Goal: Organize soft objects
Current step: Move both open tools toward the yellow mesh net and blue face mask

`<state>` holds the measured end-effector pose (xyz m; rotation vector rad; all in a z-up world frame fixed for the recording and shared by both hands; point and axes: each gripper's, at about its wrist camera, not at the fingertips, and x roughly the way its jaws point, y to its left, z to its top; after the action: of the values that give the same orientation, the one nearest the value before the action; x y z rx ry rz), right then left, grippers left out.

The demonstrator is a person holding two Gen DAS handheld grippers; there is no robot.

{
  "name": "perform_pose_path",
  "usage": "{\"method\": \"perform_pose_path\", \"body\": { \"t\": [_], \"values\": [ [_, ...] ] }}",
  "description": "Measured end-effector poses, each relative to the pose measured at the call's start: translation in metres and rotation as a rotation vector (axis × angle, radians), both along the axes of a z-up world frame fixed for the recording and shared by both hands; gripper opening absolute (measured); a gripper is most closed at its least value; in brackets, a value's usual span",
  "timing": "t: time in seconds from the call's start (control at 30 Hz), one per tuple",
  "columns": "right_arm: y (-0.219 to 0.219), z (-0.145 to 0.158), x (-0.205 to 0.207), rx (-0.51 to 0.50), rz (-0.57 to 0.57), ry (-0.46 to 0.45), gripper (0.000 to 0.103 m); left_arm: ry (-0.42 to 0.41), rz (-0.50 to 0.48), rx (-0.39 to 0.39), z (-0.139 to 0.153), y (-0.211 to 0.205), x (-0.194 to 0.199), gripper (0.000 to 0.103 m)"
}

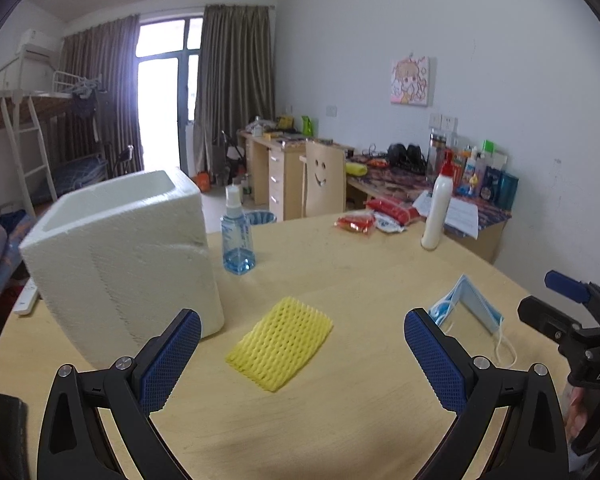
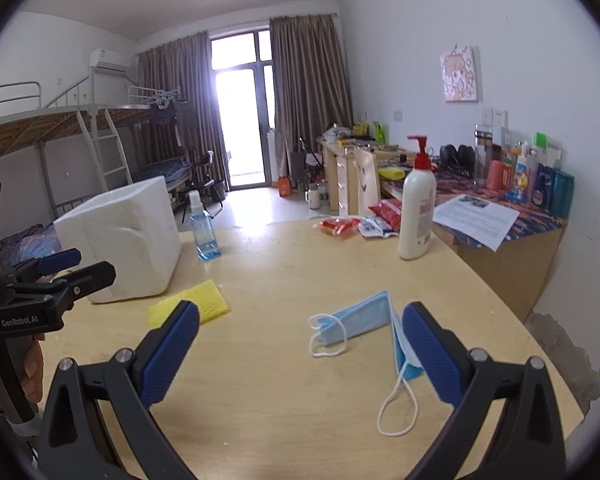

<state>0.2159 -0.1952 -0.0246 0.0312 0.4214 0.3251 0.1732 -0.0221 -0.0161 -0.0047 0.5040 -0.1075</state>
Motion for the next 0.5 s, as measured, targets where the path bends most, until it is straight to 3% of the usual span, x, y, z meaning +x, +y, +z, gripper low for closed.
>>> {"method": "perform_pose_path", "body": {
  "t": [0.5],
  "values": [
    [-0.01, -0.02, 0.036, -0.029, -0.004, 0.134, 0.103, 0.118, -0.043, 0.048, -0.028, -0.01, 0.054, 0.102]
  ]
}}
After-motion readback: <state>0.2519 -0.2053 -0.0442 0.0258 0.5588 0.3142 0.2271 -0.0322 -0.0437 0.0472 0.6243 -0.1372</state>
